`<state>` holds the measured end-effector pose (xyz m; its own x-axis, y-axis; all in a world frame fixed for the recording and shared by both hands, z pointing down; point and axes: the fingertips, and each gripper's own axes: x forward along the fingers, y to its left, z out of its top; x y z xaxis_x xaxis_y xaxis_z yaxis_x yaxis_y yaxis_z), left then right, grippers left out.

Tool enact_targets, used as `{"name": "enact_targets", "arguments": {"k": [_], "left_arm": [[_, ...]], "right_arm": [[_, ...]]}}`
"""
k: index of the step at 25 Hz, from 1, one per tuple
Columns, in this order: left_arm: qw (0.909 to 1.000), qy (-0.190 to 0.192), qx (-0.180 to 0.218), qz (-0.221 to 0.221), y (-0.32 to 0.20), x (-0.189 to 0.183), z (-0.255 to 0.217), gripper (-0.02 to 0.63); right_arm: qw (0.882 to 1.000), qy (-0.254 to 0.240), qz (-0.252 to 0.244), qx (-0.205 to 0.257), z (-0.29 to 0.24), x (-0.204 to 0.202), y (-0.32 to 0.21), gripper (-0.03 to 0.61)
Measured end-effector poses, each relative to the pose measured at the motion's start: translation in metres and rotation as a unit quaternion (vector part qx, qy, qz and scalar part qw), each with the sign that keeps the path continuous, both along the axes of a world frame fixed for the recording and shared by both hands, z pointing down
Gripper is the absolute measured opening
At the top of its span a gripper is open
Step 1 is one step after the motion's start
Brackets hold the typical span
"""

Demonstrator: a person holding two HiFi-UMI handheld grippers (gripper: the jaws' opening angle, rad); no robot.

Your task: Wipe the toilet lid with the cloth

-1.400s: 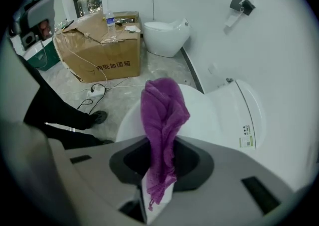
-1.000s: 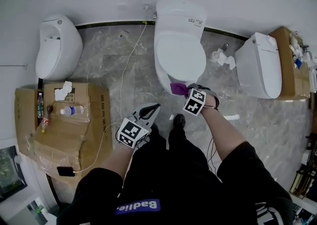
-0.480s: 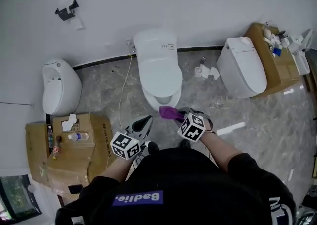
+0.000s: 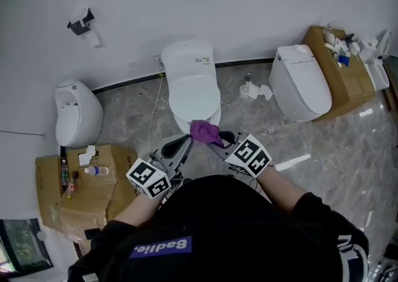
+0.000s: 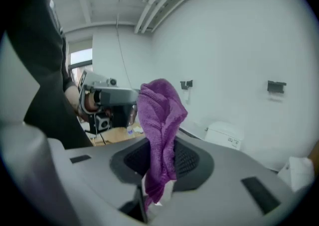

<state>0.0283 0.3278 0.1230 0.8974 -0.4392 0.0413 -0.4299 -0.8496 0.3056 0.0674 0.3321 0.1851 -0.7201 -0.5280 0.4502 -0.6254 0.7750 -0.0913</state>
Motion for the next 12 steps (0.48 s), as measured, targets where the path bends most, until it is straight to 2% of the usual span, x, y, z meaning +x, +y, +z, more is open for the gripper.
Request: {"name": "enact_targets", "arguments": {"k": [3, 6, 10, 12], "left_arm": [[0.9997, 0.018, -0.001, -0.018, -0.002, 0.002, -0.018, 0.017], [0.9994, 0.021, -0.005, -0.027, 0.001, 0.001, -0.024, 0.017], [0.9990, 0.031, -0.015, -0.029, 0.004, -0.003, -0.031, 0.017], [0.9989, 0.033, -0.013, -0.031, 0.004, -0.004, -0.034, 0.017]], "right_arm": [[0.995, -0.092, 0.022, -0.008, -0.030, 0.005, -0.004, 0.097], [0.985, -0.165, 0.038, -0.023, -0.052, 0.006, -0.001, 0.098], [0.968, -0.245, 0.040, -0.025, -0.084, 0.003, 0.007, 0.098], [0.963, -0.267, 0.037, -0.012, -0.100, 0.000, 0.009, 0.098]]}}
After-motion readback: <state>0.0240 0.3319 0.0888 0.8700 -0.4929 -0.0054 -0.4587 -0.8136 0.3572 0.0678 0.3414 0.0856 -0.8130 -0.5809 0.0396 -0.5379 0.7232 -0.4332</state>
